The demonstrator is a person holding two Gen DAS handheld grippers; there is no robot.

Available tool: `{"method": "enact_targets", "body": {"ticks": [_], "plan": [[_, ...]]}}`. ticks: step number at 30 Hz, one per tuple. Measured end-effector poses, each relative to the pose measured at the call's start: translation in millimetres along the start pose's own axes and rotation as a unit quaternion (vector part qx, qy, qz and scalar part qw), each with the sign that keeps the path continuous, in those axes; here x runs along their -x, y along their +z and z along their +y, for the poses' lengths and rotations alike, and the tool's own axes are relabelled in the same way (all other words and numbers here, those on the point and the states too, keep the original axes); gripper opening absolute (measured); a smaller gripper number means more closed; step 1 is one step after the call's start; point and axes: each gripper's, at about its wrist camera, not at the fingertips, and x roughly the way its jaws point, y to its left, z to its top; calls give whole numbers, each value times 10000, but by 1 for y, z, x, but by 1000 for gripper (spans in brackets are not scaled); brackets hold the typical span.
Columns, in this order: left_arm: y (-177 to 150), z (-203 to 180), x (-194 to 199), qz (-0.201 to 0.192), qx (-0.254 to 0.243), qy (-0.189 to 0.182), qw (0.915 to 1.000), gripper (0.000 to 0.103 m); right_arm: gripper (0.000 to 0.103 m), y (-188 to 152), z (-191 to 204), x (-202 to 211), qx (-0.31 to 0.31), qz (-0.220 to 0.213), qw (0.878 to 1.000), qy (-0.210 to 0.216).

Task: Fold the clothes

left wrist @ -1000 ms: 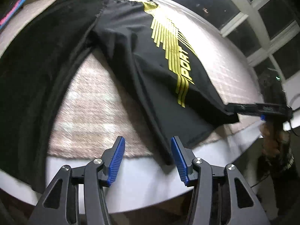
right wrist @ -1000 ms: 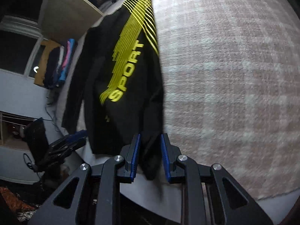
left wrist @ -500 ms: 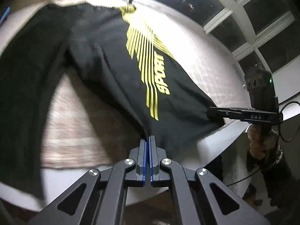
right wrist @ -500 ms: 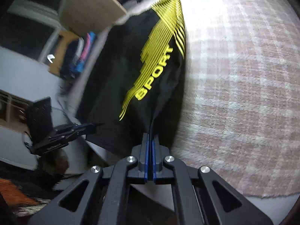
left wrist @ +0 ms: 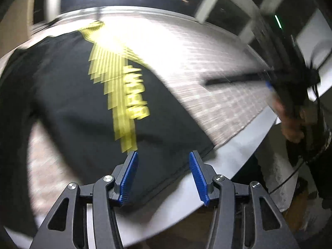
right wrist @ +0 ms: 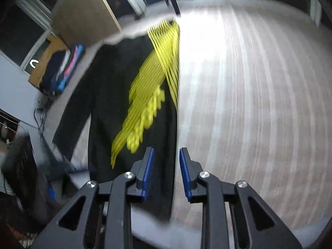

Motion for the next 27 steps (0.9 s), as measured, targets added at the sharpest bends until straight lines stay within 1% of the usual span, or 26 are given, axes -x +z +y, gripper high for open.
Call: {"method": "enact_targets", "body": {"ticks": [2,4,5,8,11,13,17,18,19,20,21,23,25,26,27], "plan": [[10,-26,-21,4,-349,145,9993,53,31,28,-2,0,-20,-278,9995,-128],[16,-48,-37,9,-657,331,9973,58,35,57,-9,-1,-65,-430,9990,-86],[17,-54,-44,36,-721,389,9966,58,38,68,-10,-5,-86,-432,9990,-17],[15,-58,-59,85,-692,574,9959,59,40,98,-10,-20,-147,-423,9989,113],[12,-51,-64,42,-588,593,9965,59,41,123,-9,-39,-4,-393,9992,-41],[11,-51,-64,14,-627,683,9957,58,41,146,-6,-61,89,-300,9994,-141],[10,-49,-63,-64,-618,650,9960,55,41,194,-1,-107,58,-199,9995,-219],[9,-48,-63,-81,-623,622,9961,54,41,204,-2,-117,-7,-184,9996,-197],[9,-47,-62,-91,-613,538,9966,46,42,214,-3,-127,-74,-169,9997,-172],[10,-44,-60,-83,-560,387,9976,34,42,224,-4,-137,-141,-154,9997,-148],[10,-40,-60,-55,-454,218,9987,28,42,234,-5,-147,-207,-139,9996,-124],[12,-32,-58,-40,-234,25,9997,19,42,253,-3,-166,-198,-178,9993,-259],[13,-22,-56,-23,26,-294,9996,13,42,267,-4,-180,-195,-246,9991,-289],[12,-17,-51,-70,123,-350,9993,13,42,270,-4,-187,-130,-249,9991,-316],[11,-14,-44,-167,191,-290,9993,13,42,274,-4,-194,-59,-248,9991,-347]]}}
